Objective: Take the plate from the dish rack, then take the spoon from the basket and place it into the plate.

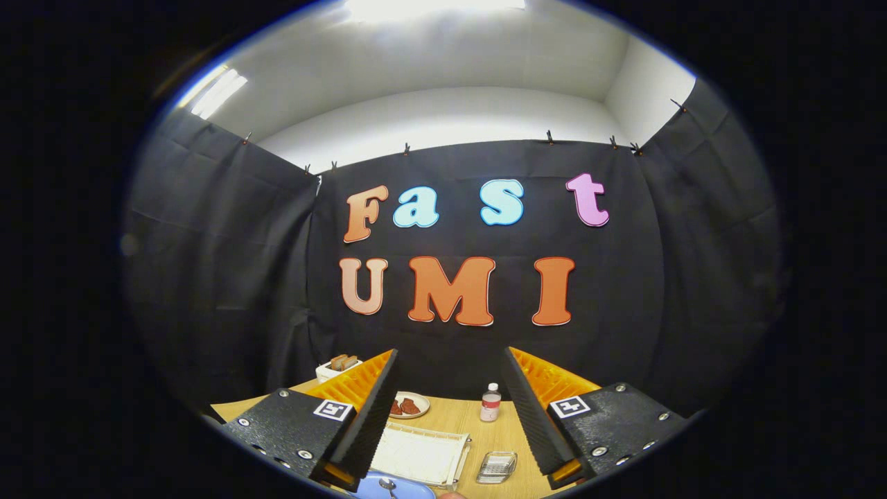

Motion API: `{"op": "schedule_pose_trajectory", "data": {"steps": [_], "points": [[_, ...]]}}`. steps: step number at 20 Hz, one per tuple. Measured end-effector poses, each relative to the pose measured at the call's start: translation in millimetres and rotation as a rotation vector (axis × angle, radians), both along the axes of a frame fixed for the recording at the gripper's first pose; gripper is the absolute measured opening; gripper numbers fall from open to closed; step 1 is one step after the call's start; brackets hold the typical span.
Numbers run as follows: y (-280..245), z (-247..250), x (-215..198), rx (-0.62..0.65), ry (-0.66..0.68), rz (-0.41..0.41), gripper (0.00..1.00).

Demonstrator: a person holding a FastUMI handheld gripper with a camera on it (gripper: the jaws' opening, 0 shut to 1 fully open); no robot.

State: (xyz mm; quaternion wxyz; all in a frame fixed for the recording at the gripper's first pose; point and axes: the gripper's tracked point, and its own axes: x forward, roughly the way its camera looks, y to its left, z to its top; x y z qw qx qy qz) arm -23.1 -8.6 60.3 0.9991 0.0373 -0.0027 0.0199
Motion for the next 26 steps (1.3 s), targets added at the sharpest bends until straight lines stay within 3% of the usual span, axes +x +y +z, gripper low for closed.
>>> {"op": "schedule_pose_trajectory", "data": {"steps": [26], "points": [[-17,11,7,-0.040,-0.093,-0.057,0.88]]}}
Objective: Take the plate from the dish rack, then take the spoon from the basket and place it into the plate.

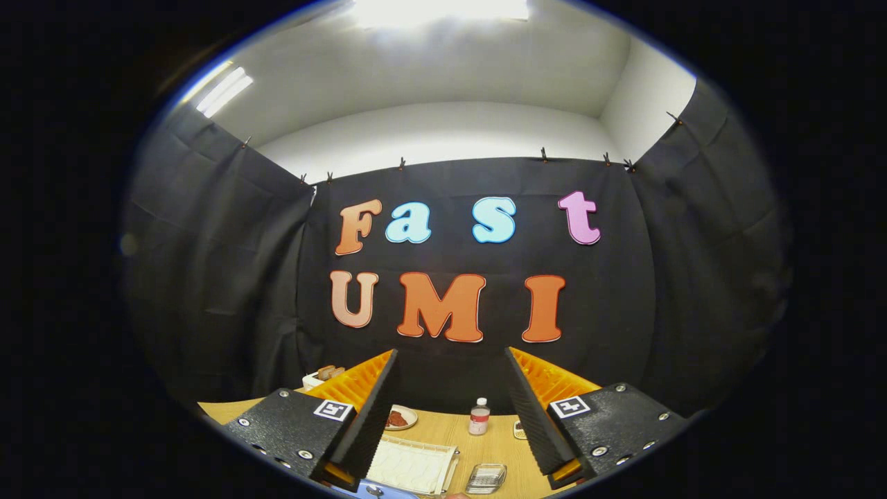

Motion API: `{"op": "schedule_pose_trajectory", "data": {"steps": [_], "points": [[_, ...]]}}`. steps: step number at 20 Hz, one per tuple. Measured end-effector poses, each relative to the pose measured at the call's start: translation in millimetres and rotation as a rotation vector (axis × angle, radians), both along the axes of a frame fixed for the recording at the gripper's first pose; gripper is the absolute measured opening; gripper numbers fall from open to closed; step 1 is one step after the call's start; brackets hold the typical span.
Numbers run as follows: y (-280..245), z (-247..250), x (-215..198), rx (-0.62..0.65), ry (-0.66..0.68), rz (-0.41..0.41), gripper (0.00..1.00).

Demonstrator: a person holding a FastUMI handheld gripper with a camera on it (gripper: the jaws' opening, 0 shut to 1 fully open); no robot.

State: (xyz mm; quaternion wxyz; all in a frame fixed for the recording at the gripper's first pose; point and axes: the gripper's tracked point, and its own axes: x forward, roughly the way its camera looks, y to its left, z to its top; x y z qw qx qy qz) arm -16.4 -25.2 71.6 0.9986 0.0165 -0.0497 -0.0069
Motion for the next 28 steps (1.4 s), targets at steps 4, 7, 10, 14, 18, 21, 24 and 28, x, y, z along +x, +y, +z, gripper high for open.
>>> {"op": "schedule_pose_trajectory", "data": {"steps": [4,7,10,14,18,21,24,28], "points": [[0,4,0,-0.033,-0.038,-0.010,0.88],[3,0,1,-0.041,-0.041,0.002,0.88],[0,-5,-1,-0.031,-0.048,0.013,0.91],[-10,-7,1,0.004,-0.076,0.026,0.95],[-19,-16,2,0.001,-0.076,0.027,0.97],[-24,-26,1,0.022,-0.056,0.048,0.97],[-24,-29,0,0.032,-0.054,0.080,0.97],[-27,-32,2,0.041,-0.053,0.116,0.97]]}}
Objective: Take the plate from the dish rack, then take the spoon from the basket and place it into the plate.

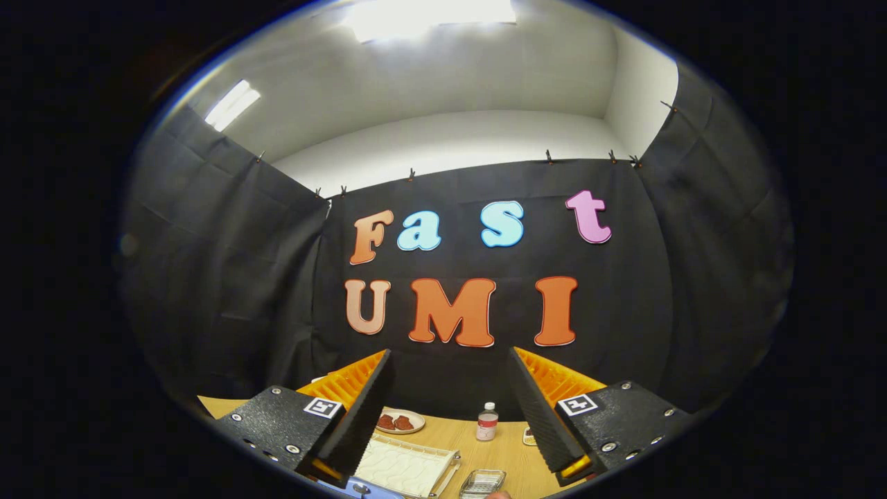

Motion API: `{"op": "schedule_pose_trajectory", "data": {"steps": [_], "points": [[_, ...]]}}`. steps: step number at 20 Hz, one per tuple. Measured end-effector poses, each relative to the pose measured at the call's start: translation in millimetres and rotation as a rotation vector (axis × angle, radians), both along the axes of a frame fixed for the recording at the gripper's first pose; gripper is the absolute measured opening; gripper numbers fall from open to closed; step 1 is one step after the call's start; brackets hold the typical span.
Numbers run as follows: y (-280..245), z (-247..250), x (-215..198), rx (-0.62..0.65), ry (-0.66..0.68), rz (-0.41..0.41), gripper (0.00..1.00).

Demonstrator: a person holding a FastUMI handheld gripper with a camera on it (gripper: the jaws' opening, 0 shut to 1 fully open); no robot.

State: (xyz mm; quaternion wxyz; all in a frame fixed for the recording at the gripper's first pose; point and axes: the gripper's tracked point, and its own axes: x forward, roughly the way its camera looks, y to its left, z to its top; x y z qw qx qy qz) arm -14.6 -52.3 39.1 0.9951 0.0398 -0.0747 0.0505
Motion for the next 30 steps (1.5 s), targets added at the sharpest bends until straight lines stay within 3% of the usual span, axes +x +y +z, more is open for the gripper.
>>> {"op": "schedule_pose_trajectory", "data": {"steps": [8,16,30], "points": [[6,4,-4,0.008,-0.005,0.025,0.97],[10,11,-2,0.000,-0.004,-0.048,0.97],[22,11,-4,0.001,0.016,-0.086,0.97]]}}
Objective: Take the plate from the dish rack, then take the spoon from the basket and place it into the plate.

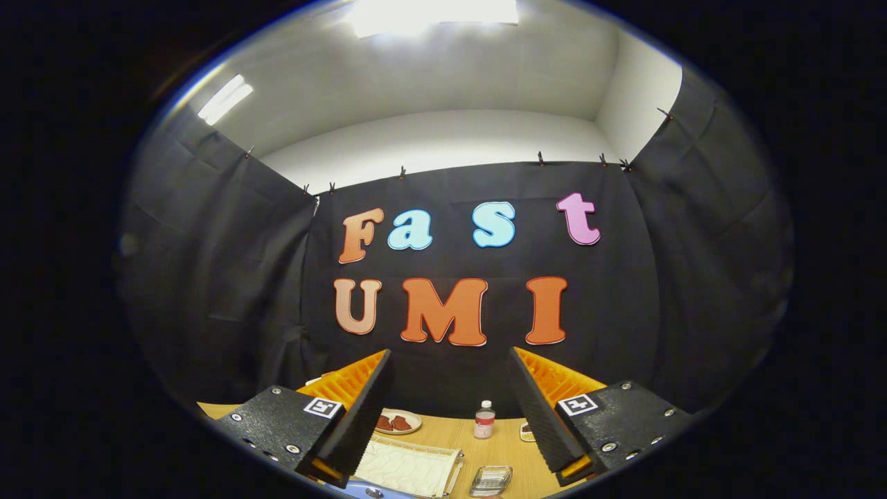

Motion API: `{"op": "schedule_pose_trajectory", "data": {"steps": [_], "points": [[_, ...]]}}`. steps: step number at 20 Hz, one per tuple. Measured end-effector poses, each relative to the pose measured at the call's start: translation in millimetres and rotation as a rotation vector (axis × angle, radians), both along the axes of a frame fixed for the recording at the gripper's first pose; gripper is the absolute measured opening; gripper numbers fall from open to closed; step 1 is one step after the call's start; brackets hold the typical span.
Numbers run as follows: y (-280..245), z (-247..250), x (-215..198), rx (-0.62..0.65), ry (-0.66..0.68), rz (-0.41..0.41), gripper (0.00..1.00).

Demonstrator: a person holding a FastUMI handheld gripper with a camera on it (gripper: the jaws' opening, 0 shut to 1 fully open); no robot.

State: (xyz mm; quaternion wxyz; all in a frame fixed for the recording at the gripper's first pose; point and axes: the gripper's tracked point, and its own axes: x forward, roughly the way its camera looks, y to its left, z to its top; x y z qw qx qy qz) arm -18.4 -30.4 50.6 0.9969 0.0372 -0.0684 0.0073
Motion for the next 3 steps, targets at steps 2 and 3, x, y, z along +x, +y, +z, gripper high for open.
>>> {"op": "schedule_pose_trajectory", "data": {"steps": [2,3], "points": [[2.8,0.0,0.5,-0.003,0.000,-0.001,0.97],[4.2,-0.9,0.5,-0.004,0.001,0.000,0.97]]}}
